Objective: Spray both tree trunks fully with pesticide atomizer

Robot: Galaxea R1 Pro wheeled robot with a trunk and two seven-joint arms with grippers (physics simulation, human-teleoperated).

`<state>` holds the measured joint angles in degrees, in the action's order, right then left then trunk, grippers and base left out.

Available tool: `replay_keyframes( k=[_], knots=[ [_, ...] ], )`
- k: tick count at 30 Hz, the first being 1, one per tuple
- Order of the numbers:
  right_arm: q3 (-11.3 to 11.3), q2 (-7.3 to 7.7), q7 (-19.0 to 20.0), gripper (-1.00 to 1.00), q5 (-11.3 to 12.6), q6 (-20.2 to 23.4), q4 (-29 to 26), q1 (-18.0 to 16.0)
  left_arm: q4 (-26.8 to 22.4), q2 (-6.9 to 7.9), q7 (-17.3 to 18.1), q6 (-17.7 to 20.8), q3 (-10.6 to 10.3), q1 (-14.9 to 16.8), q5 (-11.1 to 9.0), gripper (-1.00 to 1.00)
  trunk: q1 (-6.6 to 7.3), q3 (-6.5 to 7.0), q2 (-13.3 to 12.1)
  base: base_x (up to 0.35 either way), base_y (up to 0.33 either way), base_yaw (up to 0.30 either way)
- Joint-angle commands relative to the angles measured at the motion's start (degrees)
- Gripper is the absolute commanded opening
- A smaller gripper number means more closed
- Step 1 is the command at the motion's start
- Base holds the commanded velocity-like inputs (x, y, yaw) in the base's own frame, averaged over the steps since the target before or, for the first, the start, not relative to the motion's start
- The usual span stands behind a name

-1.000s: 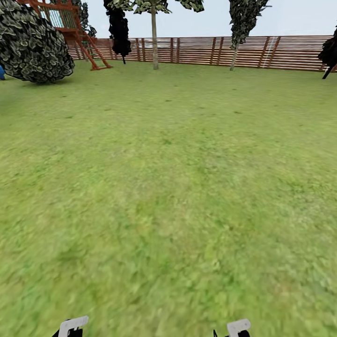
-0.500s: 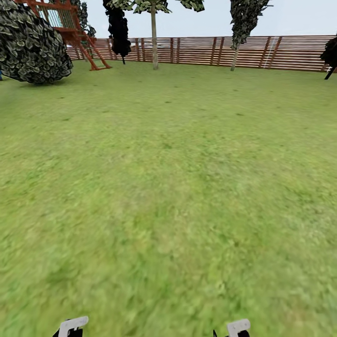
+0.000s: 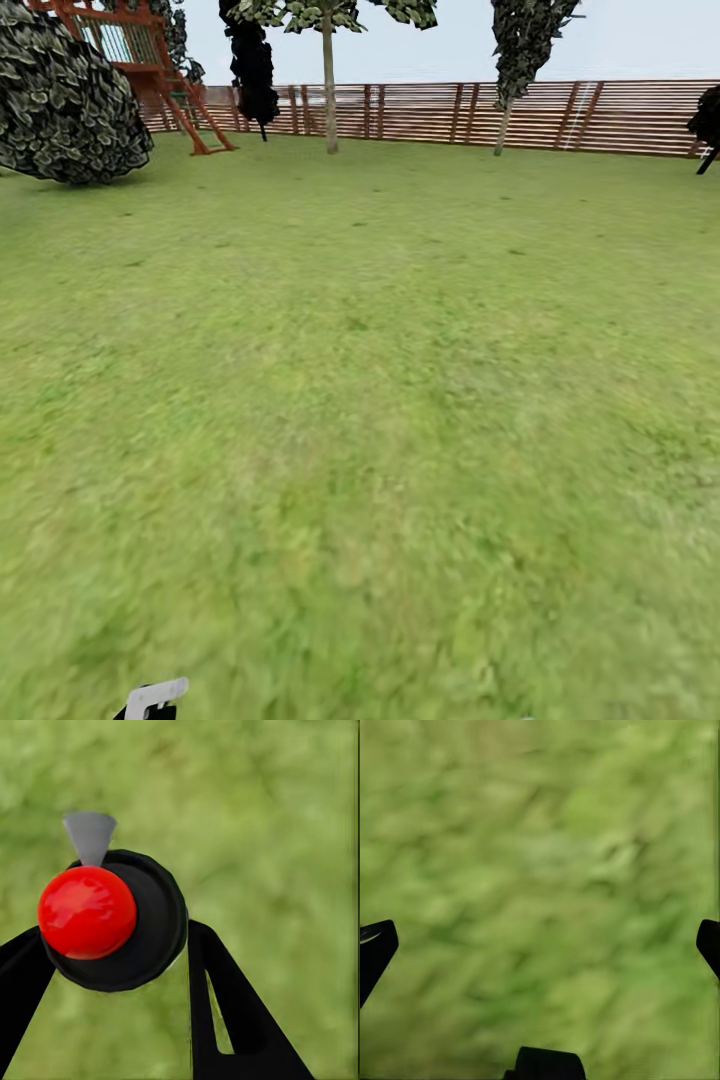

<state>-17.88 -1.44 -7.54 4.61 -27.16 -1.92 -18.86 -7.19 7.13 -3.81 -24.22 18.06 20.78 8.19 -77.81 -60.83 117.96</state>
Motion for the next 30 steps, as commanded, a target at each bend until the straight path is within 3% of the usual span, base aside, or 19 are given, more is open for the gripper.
replay_keyframes(
  k=[1, 30],
  knots=[
    [-0.5, -0.04, -0.2, 1.00, 0.5, -0.2, 0.0, 0.0, 0.1, -0.01, -0.3, -0.2, 0.2, 0.0, 0.6, -1.00, -0.03, 0.05, 0.0, 0.340, 0.000, 0.000],
    [-0.4, -0.06, -0.3, 1.00, 0.4, -0.2, -2.5, 0.0, 0.1, -0.01, -0.3, -0.2, 0.2, 0.0, 0.6, -1.00, -0.03, 2.65, 0.0, 0.340, 0.000, 0.010]
  ],
)
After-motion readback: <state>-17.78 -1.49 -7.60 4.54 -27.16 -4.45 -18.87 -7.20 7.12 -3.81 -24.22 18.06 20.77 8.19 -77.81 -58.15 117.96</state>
